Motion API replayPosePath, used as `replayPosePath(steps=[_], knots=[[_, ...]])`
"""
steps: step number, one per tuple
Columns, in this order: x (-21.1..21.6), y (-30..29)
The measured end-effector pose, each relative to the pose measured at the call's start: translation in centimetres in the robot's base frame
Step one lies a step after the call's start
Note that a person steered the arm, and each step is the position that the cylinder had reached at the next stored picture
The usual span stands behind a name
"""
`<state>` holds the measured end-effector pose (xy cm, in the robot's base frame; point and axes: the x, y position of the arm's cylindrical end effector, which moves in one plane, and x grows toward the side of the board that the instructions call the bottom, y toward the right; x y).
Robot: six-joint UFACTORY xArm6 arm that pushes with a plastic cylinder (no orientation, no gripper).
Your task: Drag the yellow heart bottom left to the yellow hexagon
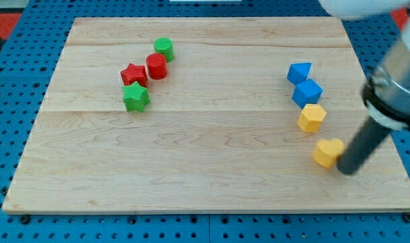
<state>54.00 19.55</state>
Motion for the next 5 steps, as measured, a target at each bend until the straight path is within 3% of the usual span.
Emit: replayPosePath(steps=[1, 3, 4, 5], knots=[[-2.5, -3.5], [-1.4, -9.9], [-2.6, -10.7], [-2.7, -7.4]])
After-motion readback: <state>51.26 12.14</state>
